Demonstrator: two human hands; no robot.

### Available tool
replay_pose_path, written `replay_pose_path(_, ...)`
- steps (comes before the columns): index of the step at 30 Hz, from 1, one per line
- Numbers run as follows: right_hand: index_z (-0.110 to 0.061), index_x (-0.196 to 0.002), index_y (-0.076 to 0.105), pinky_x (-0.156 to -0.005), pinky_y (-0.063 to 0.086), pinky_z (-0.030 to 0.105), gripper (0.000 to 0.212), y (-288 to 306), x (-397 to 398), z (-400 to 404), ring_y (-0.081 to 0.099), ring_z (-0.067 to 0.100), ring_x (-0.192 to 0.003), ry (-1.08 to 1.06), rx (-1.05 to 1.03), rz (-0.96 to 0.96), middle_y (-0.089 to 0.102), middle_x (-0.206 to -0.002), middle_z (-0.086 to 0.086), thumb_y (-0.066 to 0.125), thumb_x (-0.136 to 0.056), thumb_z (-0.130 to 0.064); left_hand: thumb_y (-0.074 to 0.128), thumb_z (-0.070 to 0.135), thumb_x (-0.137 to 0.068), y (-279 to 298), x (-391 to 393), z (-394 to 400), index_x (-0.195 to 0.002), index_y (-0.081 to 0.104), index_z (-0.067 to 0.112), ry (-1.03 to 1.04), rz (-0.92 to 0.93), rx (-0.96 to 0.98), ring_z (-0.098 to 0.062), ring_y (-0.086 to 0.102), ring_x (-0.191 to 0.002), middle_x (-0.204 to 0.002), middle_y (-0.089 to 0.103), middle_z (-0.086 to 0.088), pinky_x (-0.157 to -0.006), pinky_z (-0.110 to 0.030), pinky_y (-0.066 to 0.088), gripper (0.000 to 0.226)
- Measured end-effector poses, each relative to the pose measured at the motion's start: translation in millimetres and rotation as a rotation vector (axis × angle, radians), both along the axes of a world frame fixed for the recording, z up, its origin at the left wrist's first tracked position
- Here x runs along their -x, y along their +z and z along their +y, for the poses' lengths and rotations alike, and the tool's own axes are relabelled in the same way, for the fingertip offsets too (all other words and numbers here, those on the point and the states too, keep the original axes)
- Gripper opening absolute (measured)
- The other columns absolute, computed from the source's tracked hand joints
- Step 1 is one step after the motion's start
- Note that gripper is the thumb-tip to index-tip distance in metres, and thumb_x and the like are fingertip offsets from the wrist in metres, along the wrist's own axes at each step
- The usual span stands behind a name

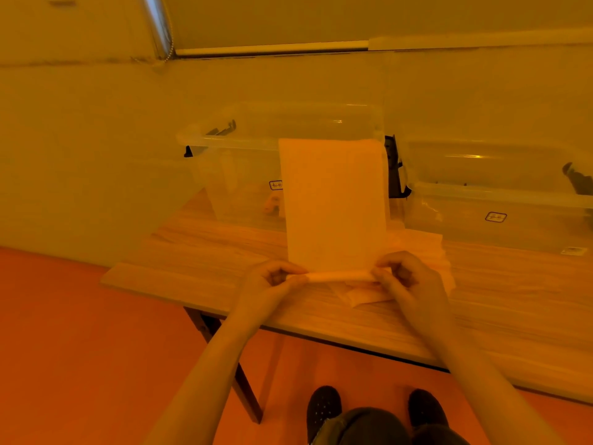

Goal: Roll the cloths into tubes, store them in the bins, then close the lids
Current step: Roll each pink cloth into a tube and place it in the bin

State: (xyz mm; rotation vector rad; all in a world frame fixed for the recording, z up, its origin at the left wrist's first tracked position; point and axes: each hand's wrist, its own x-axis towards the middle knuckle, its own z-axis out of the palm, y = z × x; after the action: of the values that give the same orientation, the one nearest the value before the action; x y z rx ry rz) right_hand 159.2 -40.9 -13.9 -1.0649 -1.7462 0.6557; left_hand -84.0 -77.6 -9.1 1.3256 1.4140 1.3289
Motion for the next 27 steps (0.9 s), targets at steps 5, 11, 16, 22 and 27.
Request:
replay_pose_path(5,-0.032,-0.090,0.066,-0.076,0.051,0.014,0.025,-1.8,1.6,-1.4,0.061,-0.003,-0.088,0.030,0.090,0.045,0.067,-0.095,-0.013,0.078,-0.076,-0.016,0.071,0.011,-0.083,-1.3,0.3,-0.4,-0.078,0.071,0.021,0.030,-0.040,-0.013,0.002,0.063,-0.073,-0.077,0.069,0.011,-0.061,-0.013,0.048,0.011)
replay_pose_path(11,-0.038,-0.091,0.066,-0.075,0.046,0.009,0.024,-2.1,-1.0,0.4,0.059,-0.002,-0.087,0.004,0.047,-0.015,0.067,-0.095,-0.016,0.074,-0.082,-0.018,0.067,0.012,-0.086,-4.7,2.9,2.5,-0.086,0.072,0.025,0.026,-0.004,-0.022,0.000,0.063,-0.081,-0.086,0.069,0.012,-0.066,-0.016,0.049,0.013)
replay_pose_path(16,-0.037,-0.086,0.065,-0.070,0.048,0.011,0.019,0.1,0.1,0.6,0.062,-0.002,-0.080,0.007,0.072,0.024,0.068,-0.085,-0.015,0.069,-0.086,-0.018,0.075,0.017,-0.077,-4.8,4.6,1.5,-0.086,0.074,0.028,-0.028,-0.073,0.034,-0.011,0.068,-0.087,-0.092,0.073,0.002,-0.069,-0.021,0.050,0.014)
replay_pose_path(22,-0.038,-0.083,0.063,-0.073,0.043,0.005,0.023,-0.1,0.8,1.8,0.060,-0.009,-0.084,0.014,0.059,0.002,0.066,-0.086,-0.018,0.067,-0.087,-0.015,0.076,0.018,-0.078,-6.7,2.5,2.5,-0.078,0.072,0.023,-0.007,0.001,0.033,-0.009,0.066,-0.081,-0.085,0.072,0.003,-0.065,-0.017,0.049,0.007)
replay_pose_path(27,-0.037,-0.084,0.066,-0.076,0.045,0.007,0.024,0.6,0.6,0.5,0.061,-0.008,-0.086,0.020,0.071,0.049,0.067,-0.087,-0.017,0.071,-0.084,-0.013,0.072,0.016,-0.082,-7.1,2.0,2.5,-0.082,0.070,0.021,-0.011,0.014,0.013,-0.003,0.062,-0.076,-0.084,0.069,0.005,-0.063,-0.014,0.047,0.006)
